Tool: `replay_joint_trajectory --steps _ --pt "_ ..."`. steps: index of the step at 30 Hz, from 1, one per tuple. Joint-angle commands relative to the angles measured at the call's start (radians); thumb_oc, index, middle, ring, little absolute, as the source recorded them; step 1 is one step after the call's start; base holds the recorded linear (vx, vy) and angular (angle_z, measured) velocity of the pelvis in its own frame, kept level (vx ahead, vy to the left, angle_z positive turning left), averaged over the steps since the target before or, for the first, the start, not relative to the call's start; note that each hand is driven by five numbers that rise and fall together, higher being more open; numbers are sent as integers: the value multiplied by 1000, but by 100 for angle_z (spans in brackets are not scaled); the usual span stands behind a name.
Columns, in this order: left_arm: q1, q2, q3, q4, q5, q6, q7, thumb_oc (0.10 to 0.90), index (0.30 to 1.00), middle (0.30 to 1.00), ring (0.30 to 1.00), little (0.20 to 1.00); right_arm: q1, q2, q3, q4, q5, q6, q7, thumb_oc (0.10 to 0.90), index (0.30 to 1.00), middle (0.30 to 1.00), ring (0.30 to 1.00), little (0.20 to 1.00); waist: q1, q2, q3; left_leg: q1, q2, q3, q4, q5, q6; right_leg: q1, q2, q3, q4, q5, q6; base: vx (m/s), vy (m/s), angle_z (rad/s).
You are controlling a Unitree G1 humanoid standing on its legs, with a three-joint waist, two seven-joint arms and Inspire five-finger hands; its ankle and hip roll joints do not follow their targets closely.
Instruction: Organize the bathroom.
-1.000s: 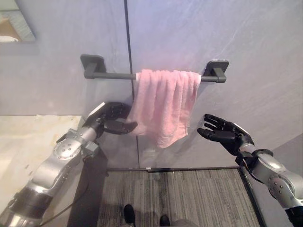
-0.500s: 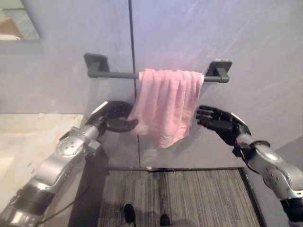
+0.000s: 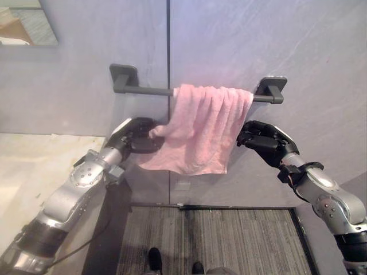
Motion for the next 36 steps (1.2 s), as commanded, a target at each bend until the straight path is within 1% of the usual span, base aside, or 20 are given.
replay_joint_trajectory --steps 1,4,7,11,14,19,24,30,35,36 --pt "-183 5 111 4 -2 -105 192 400 300 300 300 300 -157 -2 -69 -70 18 -155 -9 400 300 300 300 300 -5 -24 -121 67 80 22 111 -115 -45 -12 -18 -12 -20 48 111 0 0 0" --pt "-158 -13 141 15 5 -120 252 400 300 300 300 300 -147 1 -81 -67 -5 -161 -22 400 300 300 300 300 -2 -25 -121 65 77 17 110 -115 -45 -12 -17 -13 -19 47 109 0 0 0" --pt "-105 -45 198 32 36 -137 335 400 300 300 300 300 -113 8 -112 -71 -25 -162 -39 400 300 300 300 300 2 -29 -118 67 75 13 111 -115 -43 -9 -15 -15 -21 47 105 37 4 5" --pt "-51 -75 244 26 46 -166 390 400 300 300 300 300 -76 14 -142 -82 -26 -160 -55 400 300 300 300 300 6 -32 -115 66 75 10 111 -114 -43 -8 -15 -18 -20 46 103 17 8 2" --pt "3 -115 287 16 50 -196 435 400 300 300 300 300 -32 30 -174 -97 -22 -155 -66 400 300 300 300 300 9 -37 -110 66 73 9 113 -115 -42 -9 -15 -20 -18 45 101 37 21 2" --pt "61 -152 332 -11 64 -195 431 400 300 300 300 300 32 42 -222 -126 -1 -143 -81 400 300 300 300 300 8 -46 -101 64 71 12 117 -117 -40 -15 -14 -18 -9 43 100 22 10 1" --pt "70 -159 334 -10 80 -204 425 400 300 300 300 300 56 49 -240 -132 14 -151 -76 400 300 300 300 300 2 -49 -94 64 69 16 117 -117 -40 -18 -13 -11 -4 42 100 6 2 0" --pt "58 -148 320 -8 97 -202 423 400 300 300 300 300 67 41 -243 -138 32 -153 -66 400 300 300 300 300 -5 -50 -88 65 69 20 114 -115 -41 -22 -12 -8 -4 45 101 0 0 0" --pt "48 -139 298 -4 97 -167 370 400 300 300 300 300 66 37 -238 -142 44 -155 -63 400 300 300 300 300 -8 -48 -85 65 69 21 116 -114 -42 -20 -13 -9 -4 46 102 0 0 0" --pt "48 -133 290 -2 111 -146 345 400 300 300 300 300 67 38 -239 -140 46 -156 -54 400 300 300 300 300 -9 -46 -83 66 70 23 117 -115 -43 -21 -13 -11 -3 46 103 0 0 0"
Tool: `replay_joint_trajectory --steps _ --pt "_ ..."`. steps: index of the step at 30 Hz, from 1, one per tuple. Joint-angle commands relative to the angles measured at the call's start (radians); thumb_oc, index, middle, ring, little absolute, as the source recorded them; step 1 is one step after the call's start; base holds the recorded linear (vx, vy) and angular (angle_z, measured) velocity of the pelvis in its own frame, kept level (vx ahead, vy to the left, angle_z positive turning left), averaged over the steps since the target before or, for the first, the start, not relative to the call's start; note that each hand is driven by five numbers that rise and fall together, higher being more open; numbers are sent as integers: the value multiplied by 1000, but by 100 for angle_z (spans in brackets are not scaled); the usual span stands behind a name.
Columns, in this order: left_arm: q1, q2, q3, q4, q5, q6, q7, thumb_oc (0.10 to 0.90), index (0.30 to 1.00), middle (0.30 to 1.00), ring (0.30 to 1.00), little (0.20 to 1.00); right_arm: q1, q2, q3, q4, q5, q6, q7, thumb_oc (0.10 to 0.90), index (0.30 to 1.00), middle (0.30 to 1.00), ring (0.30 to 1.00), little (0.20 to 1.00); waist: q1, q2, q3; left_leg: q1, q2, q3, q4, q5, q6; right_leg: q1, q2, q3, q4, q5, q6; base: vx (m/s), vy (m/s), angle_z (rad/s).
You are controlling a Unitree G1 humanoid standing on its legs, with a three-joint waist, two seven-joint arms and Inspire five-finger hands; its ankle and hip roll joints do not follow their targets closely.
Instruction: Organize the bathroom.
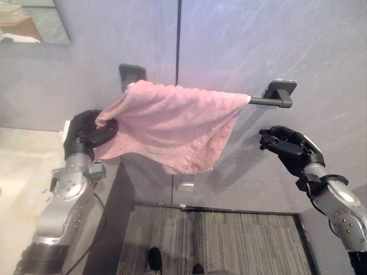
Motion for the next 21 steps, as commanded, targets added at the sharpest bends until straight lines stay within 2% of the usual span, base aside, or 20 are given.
replay_joint_trajectory --steps 1,9,10,11,21 --pt "-95 68 27 -6 63 -54 -86 400 300 300 300 300 -88 3 -62 -95 40 -148 30 400 300 300 300 300 -35 -41 -76 66 70 23 121 -115 -44 -22 -13 -7 -4 52 102 0 0 0" --pt "-117 105 -29 6 73 23 -198 400 300 300 300 300 -84 -3 -74 -72 20 -160 -20 406 309 309 309 309 -39 -46 -66 71 72 31 113 -112 -43 -28 -14 -6 -5 56 110 0 0 0" --pt "-124 112 -46 5 80 42 -220 400 300 300 300 300 -80 -6 -76 -66 25 -165 -43 558 538 538 538 538 -40 -47 -63 73 72 33 109 -111 -43 -30 -14 -5 -6 58 112 -34 3 -1" --pt "-129 118 -55 3 77 49 -224 400 300 300 300 300 -78 -10 -78 -62 31 -167 -53 800 900 900 900 900 -41 -48 -61 73 71 34 107 -110 -42 -31 -14 -5 -5 59 113 -36 0 -3" --pt "-164 127 -98 11 67 72 -224 400 300 300 300 300 -83 -11 -74 -43 44 -188 -72 800 900 900 900 900 -45 -44 -64 78 68 35 108 -115 -39 -25 -12 -2 -10 61 115 -3 -1 -1"
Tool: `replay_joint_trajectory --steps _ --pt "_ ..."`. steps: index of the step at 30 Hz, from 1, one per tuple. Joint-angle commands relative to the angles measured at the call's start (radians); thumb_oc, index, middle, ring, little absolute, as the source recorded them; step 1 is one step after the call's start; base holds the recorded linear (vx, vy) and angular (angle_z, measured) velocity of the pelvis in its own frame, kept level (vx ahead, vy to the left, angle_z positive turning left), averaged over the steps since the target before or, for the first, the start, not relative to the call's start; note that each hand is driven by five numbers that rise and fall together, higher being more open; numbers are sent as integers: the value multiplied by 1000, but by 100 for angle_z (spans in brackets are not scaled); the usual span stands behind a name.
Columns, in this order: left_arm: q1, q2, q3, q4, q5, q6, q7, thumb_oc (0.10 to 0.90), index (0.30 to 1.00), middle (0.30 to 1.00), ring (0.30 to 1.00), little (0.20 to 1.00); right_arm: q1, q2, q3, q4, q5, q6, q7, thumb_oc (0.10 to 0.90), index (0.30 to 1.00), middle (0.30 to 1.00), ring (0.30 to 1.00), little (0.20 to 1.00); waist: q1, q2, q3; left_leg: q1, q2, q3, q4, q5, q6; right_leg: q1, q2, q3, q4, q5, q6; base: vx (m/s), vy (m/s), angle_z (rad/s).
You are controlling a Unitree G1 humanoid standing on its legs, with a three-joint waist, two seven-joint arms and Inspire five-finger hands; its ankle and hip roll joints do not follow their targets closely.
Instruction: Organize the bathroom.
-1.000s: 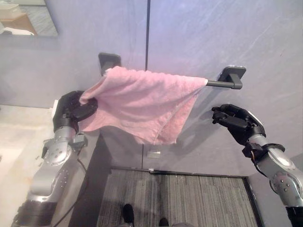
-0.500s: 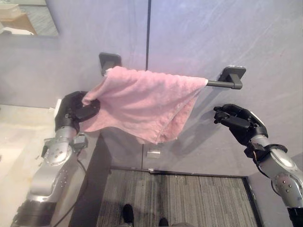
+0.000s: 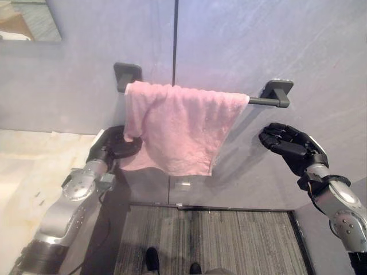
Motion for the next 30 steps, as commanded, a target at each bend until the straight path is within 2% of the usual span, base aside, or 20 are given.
replay_joint_trajectory --steps 1,6,10,11,13,15,19,24,30 --pt "-165 67 0 1 57 -67 14 400 300 300 300 300 -89 -11 -71 -55 43 -158 -18 800 900 900 900 900 -24 -26 -67 75 68 26 119 -120 -43 -24 -10 -6 -4 60 112 0 0 0" --pt "-168 63 -1 -4 57 -63 16 400 300 300 300 300 -92 -9 -60 -65 90 -130 19 800 900 900 900 900 -23 -24 -69 75 67 23 119 -119 -44 -21 -9 -6 -6 60 111 0 0 0" --pt "-167 60 4 -18 59 -56 4 422 333 333 333 333 -104 5 -28 -88 207 -62 106 800 900 900 900 900 -16 -25 -71 71 67 17 125 -120 -45 -20 -9 -7 -4 58 111 0 0 0" --pt "-166 58 5 -23 59 -54 0 441 361 361 361 361 -109 8 -16 -97 231 -45 125 800 900 900 900 900 -14 -24 -71 69 66 15 127 -119 -45 -20 -9 -9 -3 57 111 0 0 0" --pt "-162 55 5 -34 63 -56 -17 441 361 361 361 361 -124 24 27 -124 318 10 187 800 900 900 900 900 -4 -25 -72 63 65 8 130 -118 -46 -19 -8 -11 -3 55 109 0 0 0" --pt "-164 57 1 -39 61 -55 -28 436 354 354 354 354 -135 31 54 -136 343 39 223 800 900 900 900 900 3 -25 -72 59 64 3 133 -117 -47 -17 -8 -14 -3 54 109 0 0 0" --pt "-166 56 -12 -45 61 -64 -45 435 352 352 352 352 -149 47 107 -154 321 43 275 800 900 900 900 900 13 -28 -71 52 62 -9 137 -116 -48 -16 -9 -20 -5 53 109 -8 -7 5" --pt "-179 48 -44 -54 63 -79 -63 427 340 340 340 340 -177 68 168 -143 221 -29 317 800 900 900 900 900 29 -30 -64 40 60 -23 141 -112 -49 -19 -10 -23 -6 57 108 -25 -7 15" --pt "-186 38 -54 -51 70 -82 -73 425 338 338 338 338 -209 86 188 -131 222 -55 308 800 900 900 900 900 38 -29 -65 41 59 -26 142 -114 -48 -18 -9 -25 -6 58 109 -4 -4 8"
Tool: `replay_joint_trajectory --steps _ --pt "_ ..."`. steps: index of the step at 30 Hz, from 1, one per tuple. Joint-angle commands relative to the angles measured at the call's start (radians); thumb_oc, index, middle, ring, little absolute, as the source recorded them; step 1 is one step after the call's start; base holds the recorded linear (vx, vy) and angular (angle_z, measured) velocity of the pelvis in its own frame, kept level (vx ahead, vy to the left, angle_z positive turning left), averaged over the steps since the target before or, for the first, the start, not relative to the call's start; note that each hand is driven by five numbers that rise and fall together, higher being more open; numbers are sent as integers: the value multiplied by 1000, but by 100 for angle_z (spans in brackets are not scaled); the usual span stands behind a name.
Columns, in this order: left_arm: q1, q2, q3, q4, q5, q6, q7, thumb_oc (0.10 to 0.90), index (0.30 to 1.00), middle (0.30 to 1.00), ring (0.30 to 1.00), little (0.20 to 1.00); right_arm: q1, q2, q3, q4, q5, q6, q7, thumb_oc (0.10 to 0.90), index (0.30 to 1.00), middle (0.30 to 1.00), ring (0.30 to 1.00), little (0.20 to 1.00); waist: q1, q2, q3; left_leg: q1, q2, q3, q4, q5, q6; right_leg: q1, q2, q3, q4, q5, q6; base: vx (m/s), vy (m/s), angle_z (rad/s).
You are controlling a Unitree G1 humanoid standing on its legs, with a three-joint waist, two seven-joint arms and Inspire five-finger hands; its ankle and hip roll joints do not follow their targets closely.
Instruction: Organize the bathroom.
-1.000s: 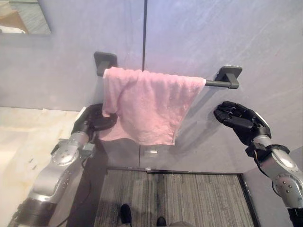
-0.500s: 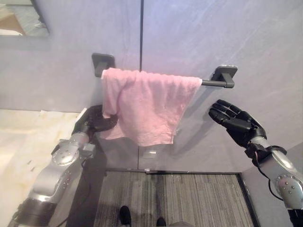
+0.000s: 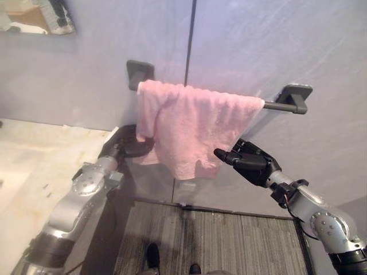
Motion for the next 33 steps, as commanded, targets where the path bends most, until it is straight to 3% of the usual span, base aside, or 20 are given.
replay_joint_trajectory --steps 1,4,5,6,20,25,33 --pt "-126 37 13 -47 39 -101 1 427 340 340 340 340 -180 50 -22 -82 11 -153 45 800 900 900 900 900 -2 -28 -66 56 68 17 140 -125 -50 -41 -16 12 25 56 110 4 -6 9" --pt "-128 36 15 -50 38 -96 -6 427 340 340 340 340 -193 60 -17 -78 2 -161 27 800 900 900 900 900 3 -27 -68 57 68 16 138 -124 -50 -39 -15 12 23 56 110 7 -4 6" --pt "-131 35 15 -48 40 -94 -7 417 326 326 326 326 -202 64 -16 -74 -11 -167 12 491 436 436 436 436 4 -25 -69 59 69 16 135 -124 -50 -39 -16 12 23 57 111 14 -3 6" --pt "-133 35 17 -47 40 -93 -8 403 305 305 305 305 -205 64 -17 -73 -16 -168 3 400 300 300 300 300 4 -25 -69 60 69 17 134 -123 -50 -39 -16 13 23 57 111 18 1 5" --pt "-132 35 37 -40 39 -89 -20 400 300 300 300 300 -196 49 -63 -75 -42 -162 -24 400 300 300 300 300 -7 -22 -72 74 72 30 131 -129 -50 -38 -18 20 28 55 114 1 0 0" --pt "-133 21 49 -30 5 -98 105 400 300 300 300 300 -183 37 -82 -66 -71 -177 -52 400 300 300 300 300 -13 -25 -74 75 71 33 132 -131 -49 -39 -16 26 29 55 113 0 0 0" --pt "-90 -11 102 -19 -1 -109 185 400 300 300 300 300 -133 20 -159 -38 -310 -282 -216 400 300 300 300 300 -25 -28 -71 80 70 37 131 -136 -46 -41 -16 31 31 57 111 0 1 -1"
